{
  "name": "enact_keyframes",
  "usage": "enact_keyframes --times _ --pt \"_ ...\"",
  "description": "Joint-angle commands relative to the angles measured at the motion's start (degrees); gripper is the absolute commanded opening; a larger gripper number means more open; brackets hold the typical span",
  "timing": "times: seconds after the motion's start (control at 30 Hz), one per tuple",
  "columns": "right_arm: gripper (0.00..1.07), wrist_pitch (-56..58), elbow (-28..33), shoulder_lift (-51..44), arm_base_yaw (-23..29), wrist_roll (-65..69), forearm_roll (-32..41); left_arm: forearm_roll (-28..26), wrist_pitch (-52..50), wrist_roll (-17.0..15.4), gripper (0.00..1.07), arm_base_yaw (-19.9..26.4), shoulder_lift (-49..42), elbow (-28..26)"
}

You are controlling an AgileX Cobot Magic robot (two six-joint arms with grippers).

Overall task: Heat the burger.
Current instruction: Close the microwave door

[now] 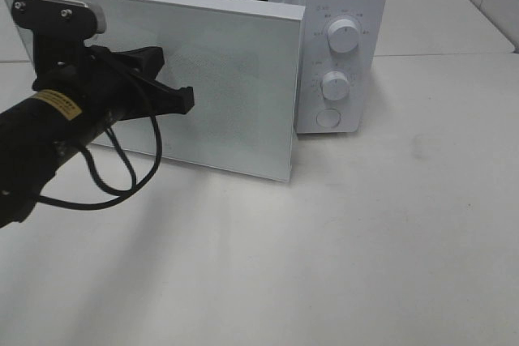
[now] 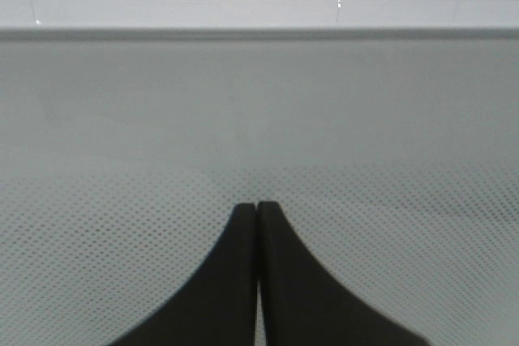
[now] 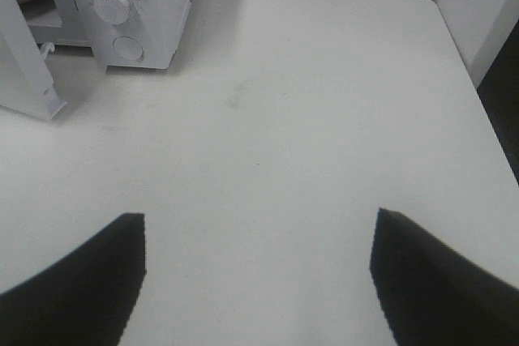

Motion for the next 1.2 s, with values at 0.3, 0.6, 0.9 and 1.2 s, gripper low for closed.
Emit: enact_keyframes --times 0.3,0.6,0.9,1.2 --pt "0.75 -0.23 0.23 -1.78 -0.40 -0.11 0.06 -13.01 4.76 5.39 0.00 -4.87 8.02 -14.09" --pt "0.75 -0.23 0.23 -1.78 -0.40 -0.11 0.06 -15.47 5.84 7.28 0.00 -4.87 11.92 -21.89" --pt "0.75 -0.23 0.23 -1.78 -0.40 -0.11 0.06 -18.62 10.54 11.00 0.00 -4.64 14.50 -27.79" --pt "0.75 -0.23 0.23 -1.78 -0.40 -0.11 0.06 -18.96 12.26 12.20 0.00 -4.07 14.73 -28.82"
